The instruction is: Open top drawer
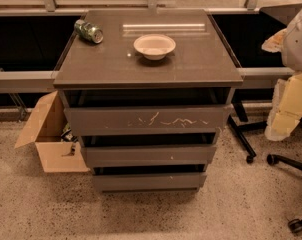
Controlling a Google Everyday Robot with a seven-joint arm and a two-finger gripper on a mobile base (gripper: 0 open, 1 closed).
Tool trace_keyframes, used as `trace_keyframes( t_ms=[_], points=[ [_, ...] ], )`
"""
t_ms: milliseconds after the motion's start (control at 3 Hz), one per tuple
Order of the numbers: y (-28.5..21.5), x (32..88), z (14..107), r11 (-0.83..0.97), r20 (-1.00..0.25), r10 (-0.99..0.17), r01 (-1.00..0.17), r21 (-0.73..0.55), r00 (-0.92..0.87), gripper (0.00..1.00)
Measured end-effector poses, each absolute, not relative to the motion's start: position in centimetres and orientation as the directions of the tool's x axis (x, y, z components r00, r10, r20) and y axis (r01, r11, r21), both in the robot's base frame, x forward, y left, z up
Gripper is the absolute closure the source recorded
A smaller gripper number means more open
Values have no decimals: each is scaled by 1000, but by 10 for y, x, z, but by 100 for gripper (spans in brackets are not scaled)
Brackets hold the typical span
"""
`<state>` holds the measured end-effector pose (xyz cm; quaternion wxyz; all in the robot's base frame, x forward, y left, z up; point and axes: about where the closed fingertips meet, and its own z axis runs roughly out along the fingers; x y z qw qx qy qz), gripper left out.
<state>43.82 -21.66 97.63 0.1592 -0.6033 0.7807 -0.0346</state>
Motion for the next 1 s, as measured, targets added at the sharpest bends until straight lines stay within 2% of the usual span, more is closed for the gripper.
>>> trace_keyframes(
  t_ms=[333,1000],
  points=[
    [-217,438,976,270,-207,-953,-931,-246,-221,0],
    [-217,460,925,191,-306,-944,-958,-214,-120,0]
  ],
)
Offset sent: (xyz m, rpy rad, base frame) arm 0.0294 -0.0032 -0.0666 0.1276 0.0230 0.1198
